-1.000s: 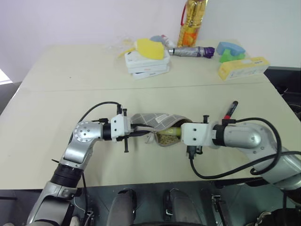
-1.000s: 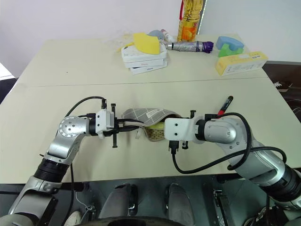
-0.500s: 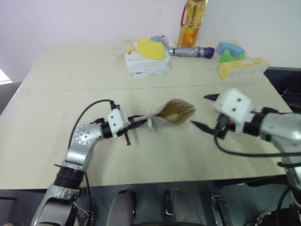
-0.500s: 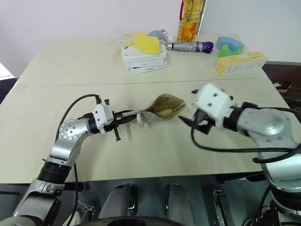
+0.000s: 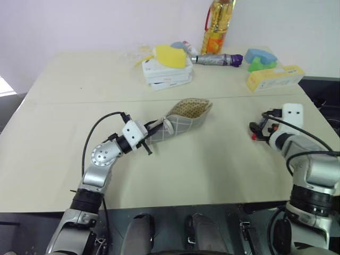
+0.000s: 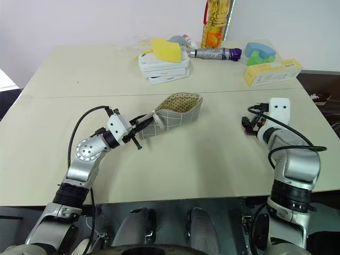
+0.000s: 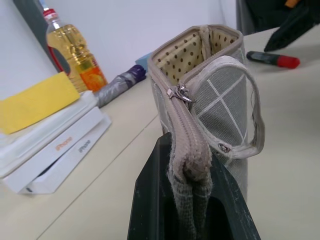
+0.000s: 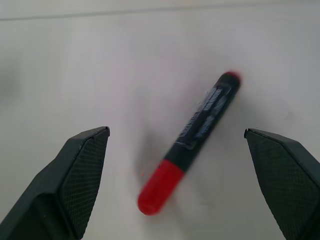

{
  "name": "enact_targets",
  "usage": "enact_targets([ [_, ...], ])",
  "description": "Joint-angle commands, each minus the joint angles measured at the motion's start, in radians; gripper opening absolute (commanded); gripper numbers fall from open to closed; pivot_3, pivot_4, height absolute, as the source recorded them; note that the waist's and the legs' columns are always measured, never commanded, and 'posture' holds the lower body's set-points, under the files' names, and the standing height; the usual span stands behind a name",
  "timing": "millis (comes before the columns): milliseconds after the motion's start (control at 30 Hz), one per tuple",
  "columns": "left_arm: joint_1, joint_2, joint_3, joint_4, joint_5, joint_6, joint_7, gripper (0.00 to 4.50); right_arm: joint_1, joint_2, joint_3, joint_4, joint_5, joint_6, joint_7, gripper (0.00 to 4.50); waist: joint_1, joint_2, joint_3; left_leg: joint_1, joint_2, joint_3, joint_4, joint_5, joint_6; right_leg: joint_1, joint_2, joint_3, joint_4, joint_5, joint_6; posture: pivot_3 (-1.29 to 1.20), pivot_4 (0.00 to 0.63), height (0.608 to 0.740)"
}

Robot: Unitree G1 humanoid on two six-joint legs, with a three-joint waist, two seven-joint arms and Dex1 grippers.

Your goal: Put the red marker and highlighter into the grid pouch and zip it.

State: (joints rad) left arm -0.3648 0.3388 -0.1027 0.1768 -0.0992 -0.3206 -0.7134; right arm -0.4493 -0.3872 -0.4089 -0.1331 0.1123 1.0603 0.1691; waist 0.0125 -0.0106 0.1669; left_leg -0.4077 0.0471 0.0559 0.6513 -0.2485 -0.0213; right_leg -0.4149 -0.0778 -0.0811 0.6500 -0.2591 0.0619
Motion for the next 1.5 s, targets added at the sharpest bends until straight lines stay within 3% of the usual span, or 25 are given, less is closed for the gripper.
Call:
enact_targets([
  [33, -0.011, -0.009, 0.000, -0.031, -0.017, -0.006, 0.002, 0.00, -0.043, 0.037, -0.025, 0.059, -0.018, -0.042, -0.097, 4.48, 0.000, 0.000, 0.000, 0.000, 0.000, 0.000, 0.000, 0.000, 0.000, 0.000, 0.000, 0.000, 0.000, 0.000, 0.000, 0.00, 0.150, 0.740],
  [167, -0.016, -0.008, 0.004, -0.066, -0.035, 0.010, -0.008, 0.00, -0.048, 0.066, -0.027, 0.104, -0.007, -0.067, -0.142, 4.48, -0.001, 0.000, 0.000, 0.000, 0.000, 0.000, -0.001, 0.000, 0.000, 0.000, 0.000, 0.000, 0.000, 0.000, 0.000, 0.00, 0.150, 0.740],
  [267, -0.027, -0.005, 0.006, -0.090, -0.036, 0.024, -0.005, 0.00, -0.038, 0.077, -0.025, 0.101, 0.007, -0.075, -0.152, 3.70, -0.002, 0.000, 0.000, -0.001, 0.000, 0.000, -0.001, 0.000, 0.000, -0.001, 0.000, 0.000, 0.000, 0.000, 0.000, 0.00, 0.150, 0.740],
  [467, -0.053, 0.005, 0.010, -0.100, -0.032, 0.034, -0.003, 0.00, -0.010, 0.081, -0.024, 0.024, 0.024, -0.083, -0.161, 0.53, -0.002, 0.000, 0.000, -0.001, 0.000, 0.000, -0.002, 0.000, 0.000, -0.002, 0.000, 0.000, 0.000, 0.000, 0.000, 0.00, 0.150, 0.740],
  [500, -0.053, 0.005, 0.008, -0.092, -0.035, 0.038, -0.007, 0.00, 0.001, 0.064, -0.004, -0.001, 0.022, -0.086, -0.146, 0.35, -0.002, 0.000, 0.000, -0.001, 0.000, 0.000, -0.002, 0.000, 0.000, -0.002, 0.000, 0.000, 0.000, 0.000, 0.000, 0.00, 0.150, 0.740],
  [600, -0.044, 0.008, -0.007, -0.067, -0.036, 0.033, -0.033, 0.00, 0.060, -0.058, 0.119, -0.106, -0.006, -0.122, -0.039, 0.36, 0.000, 0.001, 0.001, -0.002, 0.000, 0.000, -0.002, 0.000, 0.000, -0.003, 0.000, 0.000, 0.000, 0.000, 0.000, 0.00, 0.150, 0.740],
  [733, -0.042, 0.001, -0.016, -0.034, -0.041, 0.028, -0.065, 0.00, 0.174, -0.323, 0.274, -0.286, -0.048, -0.272, 0.176, 0.36, -0.002, 0.001, 0.001, -0.003, 0.000, 0.000, -0.003, 0.000, 0.000, -0.004, 0.000, 0.000, -0.001, 0.000, 0.001, 0.00, 0.150, 0.740],
  [900, -0.042, -0.001, -0.030, -0.020, -0.039, 0.021, -0.091, 0.00, 0.301, -0.520, 0.308, -0.427, -0.048, -0.420, 0.362, 0.36, -0.002, -0.002, 0.002, -0.002, 0.000, -0.001, -0.003, 0.000, 0.000, -0.004, 0.002, 0.000, -0.001, -0.001, 0.001, 0.00, 0.150, 0.740],
  [1033, -0.047, -0.009, -0.037, -0.028, -0.041, 0.033, -0.096, 0.00, 0.318, -0.565, 0.306, -0.474, -0.031, -0.457, 0.443, 0.36, -0.001, -0.002, 0.003, -0.002, 0.000, -0.001, -0.002, 0.000, 0.000, -0.004, 0.002, 0.000, -0.002, -0.001, 0.001, 0.00, 0.150, 0.740],
  [1500, -0.048, -0.004, -0.043, -0.069, -0.041, 0.066, -0.113, 0.00, 0.267, -0.578, 0.330, -0.470, -0.060, -0.492, 0.518, 0.36, 0.001, -0.003, 0.003, -0.002, 0.000, -0.001, -0.001, 0.000, 0.000, -0.004, 0.001, 0.000, -0.002, -0.001, 0.001, 0.00, 0.150, 0.740],
])
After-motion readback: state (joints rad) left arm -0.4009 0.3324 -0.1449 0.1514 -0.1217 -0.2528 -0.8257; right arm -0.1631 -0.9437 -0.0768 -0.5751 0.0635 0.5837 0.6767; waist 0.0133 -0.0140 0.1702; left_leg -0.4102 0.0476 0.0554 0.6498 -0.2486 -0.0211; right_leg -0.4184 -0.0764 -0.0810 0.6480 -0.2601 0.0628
